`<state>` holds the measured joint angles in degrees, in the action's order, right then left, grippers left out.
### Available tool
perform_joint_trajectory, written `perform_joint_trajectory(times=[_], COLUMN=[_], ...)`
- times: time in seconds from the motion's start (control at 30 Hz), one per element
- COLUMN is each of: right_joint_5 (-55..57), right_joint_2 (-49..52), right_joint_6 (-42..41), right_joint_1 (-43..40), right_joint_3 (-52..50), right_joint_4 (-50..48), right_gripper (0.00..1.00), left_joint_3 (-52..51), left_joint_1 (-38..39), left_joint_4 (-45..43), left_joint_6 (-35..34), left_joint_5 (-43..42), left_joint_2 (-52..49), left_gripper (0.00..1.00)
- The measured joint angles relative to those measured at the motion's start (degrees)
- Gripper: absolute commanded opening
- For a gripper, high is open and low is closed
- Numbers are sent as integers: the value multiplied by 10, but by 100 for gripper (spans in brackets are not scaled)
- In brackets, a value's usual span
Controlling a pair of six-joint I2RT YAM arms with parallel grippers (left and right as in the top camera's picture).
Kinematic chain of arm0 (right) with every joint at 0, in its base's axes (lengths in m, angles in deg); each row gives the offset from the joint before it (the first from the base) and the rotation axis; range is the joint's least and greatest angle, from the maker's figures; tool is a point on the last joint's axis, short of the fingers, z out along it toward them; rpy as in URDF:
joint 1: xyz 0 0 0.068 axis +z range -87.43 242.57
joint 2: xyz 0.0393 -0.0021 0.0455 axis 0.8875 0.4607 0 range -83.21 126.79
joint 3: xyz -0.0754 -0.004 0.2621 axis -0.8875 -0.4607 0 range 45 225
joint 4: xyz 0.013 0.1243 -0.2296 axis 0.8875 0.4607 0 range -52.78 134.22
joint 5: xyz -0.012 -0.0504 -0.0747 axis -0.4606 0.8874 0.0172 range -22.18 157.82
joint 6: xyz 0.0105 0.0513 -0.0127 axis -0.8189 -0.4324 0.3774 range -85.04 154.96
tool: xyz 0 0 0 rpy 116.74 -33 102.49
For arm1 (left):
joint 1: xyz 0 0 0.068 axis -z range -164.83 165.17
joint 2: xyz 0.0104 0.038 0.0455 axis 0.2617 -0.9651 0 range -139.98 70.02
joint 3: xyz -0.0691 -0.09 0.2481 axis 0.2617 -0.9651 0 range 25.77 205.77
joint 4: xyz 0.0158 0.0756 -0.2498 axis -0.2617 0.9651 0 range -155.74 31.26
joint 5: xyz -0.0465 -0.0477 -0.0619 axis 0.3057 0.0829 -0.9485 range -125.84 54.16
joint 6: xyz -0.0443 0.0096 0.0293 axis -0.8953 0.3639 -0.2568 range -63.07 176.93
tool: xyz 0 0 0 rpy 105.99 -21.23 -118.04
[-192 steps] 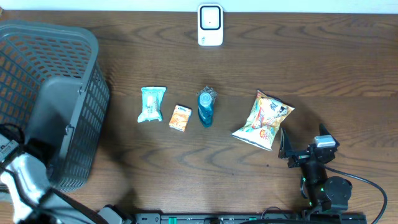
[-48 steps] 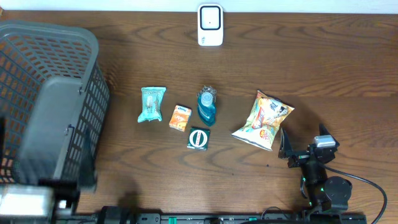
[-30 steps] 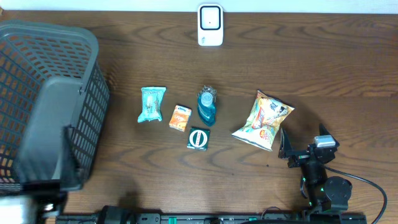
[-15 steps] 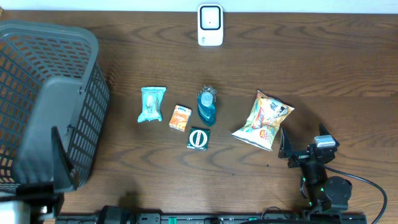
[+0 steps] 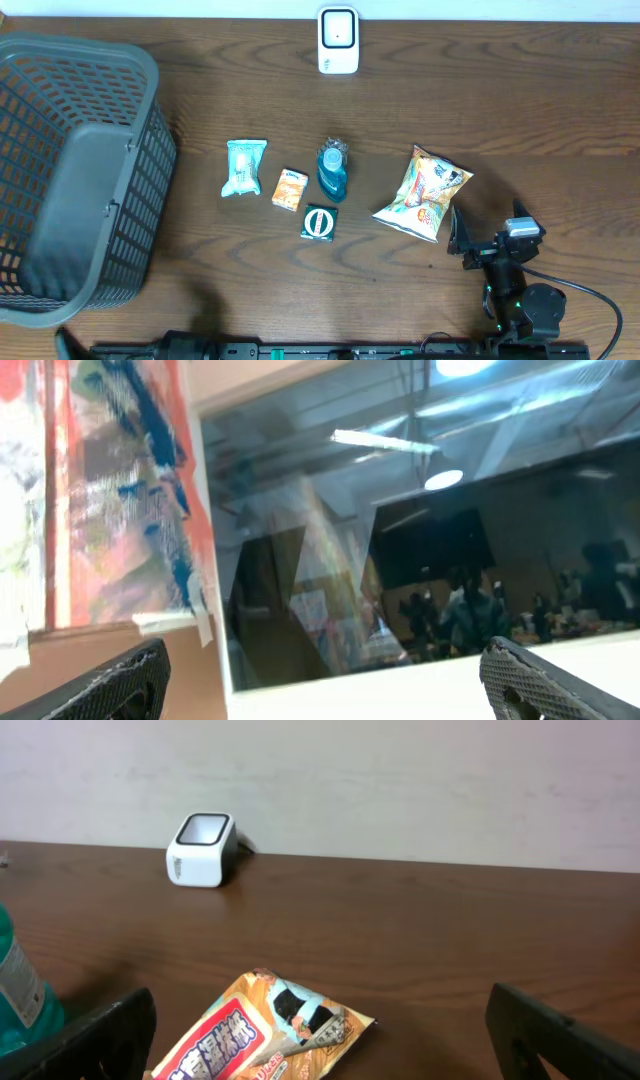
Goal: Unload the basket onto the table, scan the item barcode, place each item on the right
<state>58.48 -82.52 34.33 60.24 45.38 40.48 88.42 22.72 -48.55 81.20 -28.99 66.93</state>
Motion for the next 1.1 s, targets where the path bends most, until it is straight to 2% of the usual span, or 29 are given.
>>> perform_joint_trajectory(times=[0.63, 1.1], right_joint_5=[0, 0], right_joint_2=[0, 0], right_joint_6=[0, 0], right_joint_1=[0, 0], right_joint_3=[0, 0], right_joint_4=[0, 0], right_gripper=[99, 99], left_joint_3=[-165, -369], left_joint_1=[0, 0], left_joint_4=[-47, -203], left_joint_6=[-5, -83], left_joint_5=[10, -65], left_joint_2=[24, 24], left_gripper=[98, 97])
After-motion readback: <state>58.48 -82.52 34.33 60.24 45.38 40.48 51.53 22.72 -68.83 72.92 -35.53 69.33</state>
